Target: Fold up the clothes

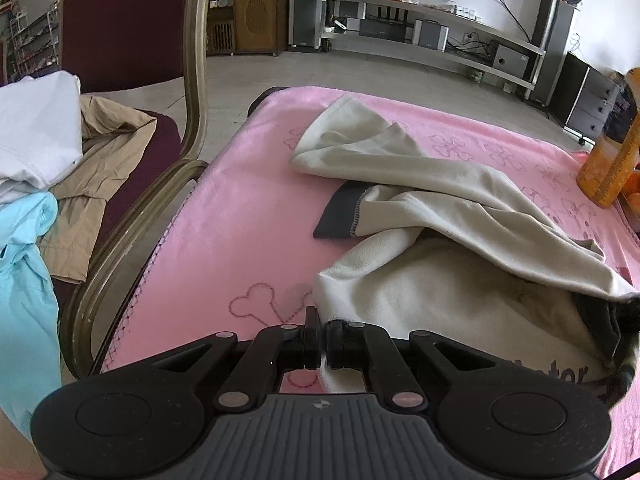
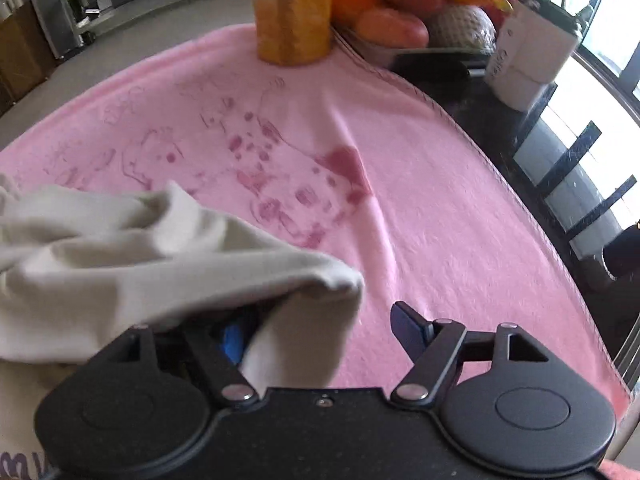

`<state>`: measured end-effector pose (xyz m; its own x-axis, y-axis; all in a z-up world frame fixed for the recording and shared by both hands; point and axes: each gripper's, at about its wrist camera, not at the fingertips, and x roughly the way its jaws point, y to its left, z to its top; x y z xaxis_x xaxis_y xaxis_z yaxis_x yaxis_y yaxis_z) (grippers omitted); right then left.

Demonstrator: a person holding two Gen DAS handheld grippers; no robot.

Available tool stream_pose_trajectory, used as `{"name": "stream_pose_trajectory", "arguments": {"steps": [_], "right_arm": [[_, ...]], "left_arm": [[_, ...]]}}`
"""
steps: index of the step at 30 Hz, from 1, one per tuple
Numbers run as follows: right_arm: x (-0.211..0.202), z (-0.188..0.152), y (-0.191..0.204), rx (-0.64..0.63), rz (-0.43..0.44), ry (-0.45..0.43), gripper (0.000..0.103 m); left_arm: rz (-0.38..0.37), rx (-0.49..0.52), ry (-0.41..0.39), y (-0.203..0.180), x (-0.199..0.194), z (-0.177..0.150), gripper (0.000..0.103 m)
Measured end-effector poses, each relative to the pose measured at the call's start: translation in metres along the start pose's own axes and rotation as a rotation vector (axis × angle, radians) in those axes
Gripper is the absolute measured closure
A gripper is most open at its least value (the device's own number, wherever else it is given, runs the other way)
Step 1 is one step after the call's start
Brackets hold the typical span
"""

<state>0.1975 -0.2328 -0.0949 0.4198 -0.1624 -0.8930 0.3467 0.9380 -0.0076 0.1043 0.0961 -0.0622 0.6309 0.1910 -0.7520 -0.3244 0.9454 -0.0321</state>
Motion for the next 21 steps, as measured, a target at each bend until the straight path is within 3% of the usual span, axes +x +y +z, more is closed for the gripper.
{"name": "stream_pose_trajectory", "arguments": {"steps": [1, 2, 6, 10, 18, 20, 21], "right_arm": [[-0.004, -0.003, -0.006, 0.009, -0.011, -0.018, 0.066], [-0.009, -0.005, -0.015, 0.021, -0.013, -0.032, 0.068], [-0.027, -0.017, -0.061, 0.075, 0.05, -0.047, 0.068], [-0.032, -0.025, -0.095, 0.141, 0.226, -0.051, 0.065], [-0.029, -0.027, -0.08, 0.114, 0.365, -0.125, 0.067], [-0.028, -0.027, -0.078, 0.13, 0.392, -0.13, 0.071], [-0.028, -0.027, -0.078, 0.136, 0.386, -0.147, 0.084]], "left_arm": [[0.002, -0.001, 0.002, 0.0, -0.001, 0.0, 0.099], [0.004, -0.002, 0.003, 0.001, -0.001, 0.0, 0.099], [0.008, -0.007, 0.02, 0.005, -0.001, -0.002, 0.099], [0.008, 0.011, 0.043, 0.003, 0.005, -0.006, 0.097], [0.003, 0.057, 0.087, -0.002, 0.022, -0.013, 0.094], [0.006, 0.068, 0.082, -0.003, 0.025, -0.014, 0.102], [0.008, 0.073, 0.076, -0.004, 0.025, -0.014, 0.101]]}}
